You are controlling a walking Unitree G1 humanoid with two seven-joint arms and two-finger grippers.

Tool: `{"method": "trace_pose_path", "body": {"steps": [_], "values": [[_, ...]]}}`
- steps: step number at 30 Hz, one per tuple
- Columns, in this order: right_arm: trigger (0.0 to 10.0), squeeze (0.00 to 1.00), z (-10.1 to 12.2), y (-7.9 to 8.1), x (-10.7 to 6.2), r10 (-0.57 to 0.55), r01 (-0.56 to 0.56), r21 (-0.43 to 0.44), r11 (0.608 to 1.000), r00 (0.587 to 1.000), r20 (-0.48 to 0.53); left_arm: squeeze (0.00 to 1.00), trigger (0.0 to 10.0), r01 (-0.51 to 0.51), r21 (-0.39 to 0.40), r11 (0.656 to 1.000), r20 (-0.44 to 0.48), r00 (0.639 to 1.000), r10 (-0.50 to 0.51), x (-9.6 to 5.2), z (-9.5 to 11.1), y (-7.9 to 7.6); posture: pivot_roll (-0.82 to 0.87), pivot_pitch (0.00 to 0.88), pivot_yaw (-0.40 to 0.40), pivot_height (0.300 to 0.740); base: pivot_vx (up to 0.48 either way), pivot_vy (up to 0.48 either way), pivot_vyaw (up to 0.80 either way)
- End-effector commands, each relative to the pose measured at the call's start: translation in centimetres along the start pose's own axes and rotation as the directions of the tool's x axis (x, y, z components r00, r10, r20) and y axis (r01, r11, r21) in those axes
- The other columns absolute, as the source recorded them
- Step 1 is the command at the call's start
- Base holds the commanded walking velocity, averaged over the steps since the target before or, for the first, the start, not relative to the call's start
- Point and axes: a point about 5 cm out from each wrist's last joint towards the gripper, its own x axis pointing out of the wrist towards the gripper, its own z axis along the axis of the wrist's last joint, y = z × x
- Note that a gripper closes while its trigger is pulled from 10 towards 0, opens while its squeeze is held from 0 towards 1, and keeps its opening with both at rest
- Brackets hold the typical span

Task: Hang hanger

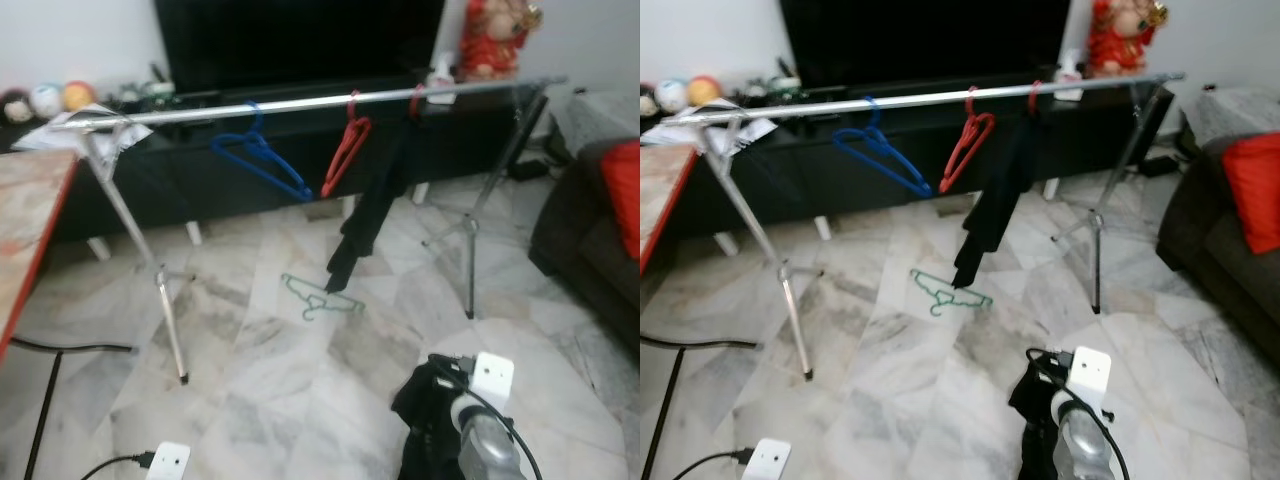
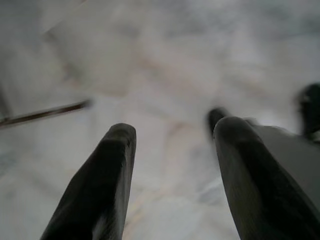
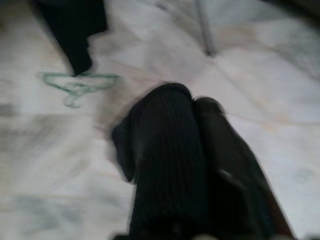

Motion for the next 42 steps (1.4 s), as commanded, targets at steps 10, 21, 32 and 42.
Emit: {"method": "trace_pose_path", "body": {"steps": [10, 21, 32, 42], "values": [[10.0, 0.0, -1.6, 0.3, -0.5, 0.024, -0.027, -0.042, 0.999, 0.996, -0.085, 0.0, 10.0, -0.018, 0.007, 1.0, -0.023, 1.0, 0.018, -0.1, -0.7, 0.6, -0.08, 0.0, -0.042, 0.74, 0.363, 0.0, 0.0], [10.0, 0.0, -1.6, 0.8, -0.5, 0.067, -0.072, -0.07, 0.995, 0.994, -0.082, 0.0, 10.0, -0.021, -0.002, 1.0, -0.02, 1.0, 0.021, -0.1, -0.6, 0.6, -0.07, 0.0, -0.048, 0.74, 0.361, 0.0, 0.2], [10.0, 0.0, -1.5, 0.7, -0.4, 0.058, -0.062, -0.042, 0.997, 0.994, -0.089, 0.0, 10.0, -0.021, -0.007, 1.0, -0.016, 1.0, 0.021, -0.1, -0.4, 0.6, -0.07, 0.0, -0.051, 0.74, 0.362, 0.0, 0.0], [10.0, 0.0, -1.8, 0.6, -0.5, 0.056, -0.061, -0.039, 0.997, 0.991, -0.117, 0.0, 10.0, -0.023, -0.014, 1.0, -0.012, 1.0, 0.023, -0.1, -0.3, 0.6, -0.07, 0.0, -0.052, 0.74, 0.359, 0.0, -0.65]]}}
